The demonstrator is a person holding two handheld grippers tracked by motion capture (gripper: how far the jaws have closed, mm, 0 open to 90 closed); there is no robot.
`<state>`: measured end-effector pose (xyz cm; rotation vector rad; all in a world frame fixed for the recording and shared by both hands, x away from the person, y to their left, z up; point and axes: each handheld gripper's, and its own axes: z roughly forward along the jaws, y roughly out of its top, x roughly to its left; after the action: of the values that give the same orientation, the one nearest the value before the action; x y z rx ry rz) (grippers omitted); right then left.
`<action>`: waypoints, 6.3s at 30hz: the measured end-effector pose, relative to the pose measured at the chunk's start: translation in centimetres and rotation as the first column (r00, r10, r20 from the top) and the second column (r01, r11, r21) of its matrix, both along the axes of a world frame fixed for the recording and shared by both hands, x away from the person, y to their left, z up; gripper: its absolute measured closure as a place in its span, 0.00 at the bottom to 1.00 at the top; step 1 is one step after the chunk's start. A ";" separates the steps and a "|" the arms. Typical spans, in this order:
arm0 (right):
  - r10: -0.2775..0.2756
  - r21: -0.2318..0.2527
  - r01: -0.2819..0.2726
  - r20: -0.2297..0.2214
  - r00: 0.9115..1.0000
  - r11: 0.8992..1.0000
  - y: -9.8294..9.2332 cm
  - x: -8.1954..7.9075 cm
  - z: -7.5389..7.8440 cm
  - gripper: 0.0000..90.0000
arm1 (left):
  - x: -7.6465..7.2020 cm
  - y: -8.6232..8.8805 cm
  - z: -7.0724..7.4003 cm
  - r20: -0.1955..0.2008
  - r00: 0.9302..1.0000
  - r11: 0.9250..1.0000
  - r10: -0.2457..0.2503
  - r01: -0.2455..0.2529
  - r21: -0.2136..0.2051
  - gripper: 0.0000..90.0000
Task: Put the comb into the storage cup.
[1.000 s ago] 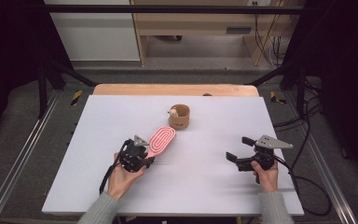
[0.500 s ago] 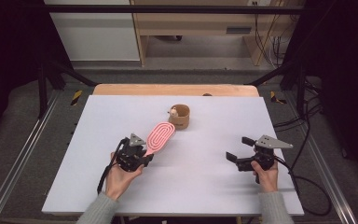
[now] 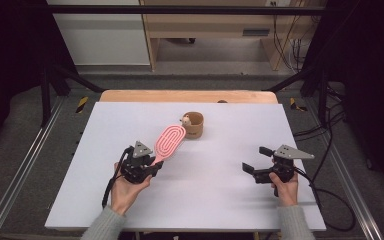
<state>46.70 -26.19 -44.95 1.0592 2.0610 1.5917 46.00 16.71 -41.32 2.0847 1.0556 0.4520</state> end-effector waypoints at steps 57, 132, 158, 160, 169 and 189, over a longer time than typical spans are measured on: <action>0.006 0.055 -0.008 0.033 0.999 0.998 1.8 -0.7 2.3 0.00 | -2.3 -3.1 3.5 0.201 0.979 0.992 0.017 0.008 -0.126 0.77; -0.024 0.134 0.032 -0.064 0.998 0.990 7.5 -0.9 4.0 0.01 | -1.2 -8.7 -1.6 0.209 0.978 0.989 -0.009 0.040 -0.142 0.77; -0.028 0.169 0.044 -0.094 0.995 0.985 8.0 -0.7 3.8 0.01 | -2.2 -11.1 -1.9 0.241 0.969 0.991 -0.053 0.081 -0.109 0.77; -0.028 0.170 0.044 -0.097 0.995 0.984 8.0 -0.6 3.8 0.01 | -2.3 -11.3 -1.9 0.243 0.968 0.991 -0.056 0.084 -0.107 0.77; -0.034 0.175 0.052 -0.108 0.994 0.983 8.1 -0.6 3.7 0.02 | -2.6 -11.8 -1.9 0.250 0.966 0.991 -0.069 0.096 -0.096 0.77; -0.022 0.197 0.048 -0.134 0.991 0.979 8.4 -0.3 3.4 0.16 | -3.8 -12.9 -1.7 0.270 0.957 0.986 -0.105 0.136 -0.100 0.77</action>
<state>46.39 -17.75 -41.52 1.2943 1.9824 1.7843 42.21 3.76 -43.06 1.9099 0.7754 0.5736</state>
